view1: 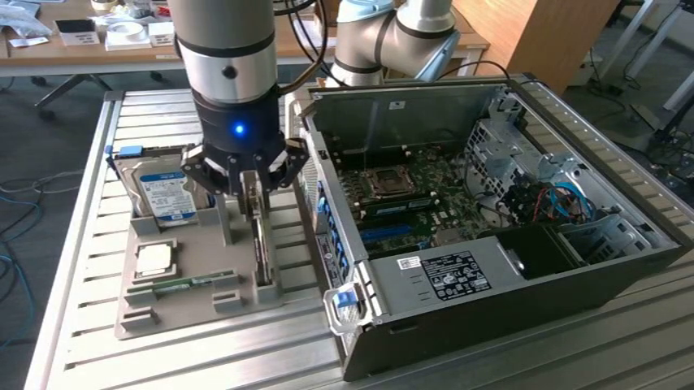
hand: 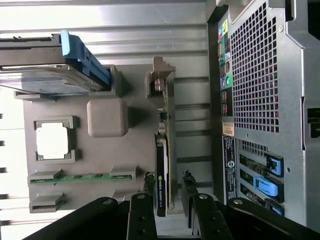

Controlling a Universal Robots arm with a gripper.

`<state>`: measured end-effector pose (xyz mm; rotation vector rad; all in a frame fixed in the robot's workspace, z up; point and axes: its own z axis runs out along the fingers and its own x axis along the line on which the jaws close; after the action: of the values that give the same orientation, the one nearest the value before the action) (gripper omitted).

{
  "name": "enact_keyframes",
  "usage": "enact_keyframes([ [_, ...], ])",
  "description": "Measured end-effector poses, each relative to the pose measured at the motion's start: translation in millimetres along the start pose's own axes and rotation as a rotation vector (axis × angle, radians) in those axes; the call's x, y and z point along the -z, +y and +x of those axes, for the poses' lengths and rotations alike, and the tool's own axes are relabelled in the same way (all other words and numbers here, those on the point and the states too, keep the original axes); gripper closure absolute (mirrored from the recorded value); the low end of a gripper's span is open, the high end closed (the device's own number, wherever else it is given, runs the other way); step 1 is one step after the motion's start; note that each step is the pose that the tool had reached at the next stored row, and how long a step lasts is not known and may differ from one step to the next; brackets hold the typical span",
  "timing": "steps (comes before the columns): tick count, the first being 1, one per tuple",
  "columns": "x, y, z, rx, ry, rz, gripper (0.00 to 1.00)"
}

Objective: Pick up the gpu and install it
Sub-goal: 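Pick up the gpu and move the gpu toward the slot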

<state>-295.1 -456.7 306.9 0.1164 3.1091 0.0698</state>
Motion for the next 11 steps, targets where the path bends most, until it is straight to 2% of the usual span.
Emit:
enact_keyframes([
  [5,-6.2,-0.3,0.2,0.0,0.0,-0.0005,0.64],
  [7,-6.5,-0.3,0.2,0.0,0.0005,-0.007,0.64],
  [11,-6.6,-0.3,0.2,0.0,0.0005,-0.0079,0.64],
])
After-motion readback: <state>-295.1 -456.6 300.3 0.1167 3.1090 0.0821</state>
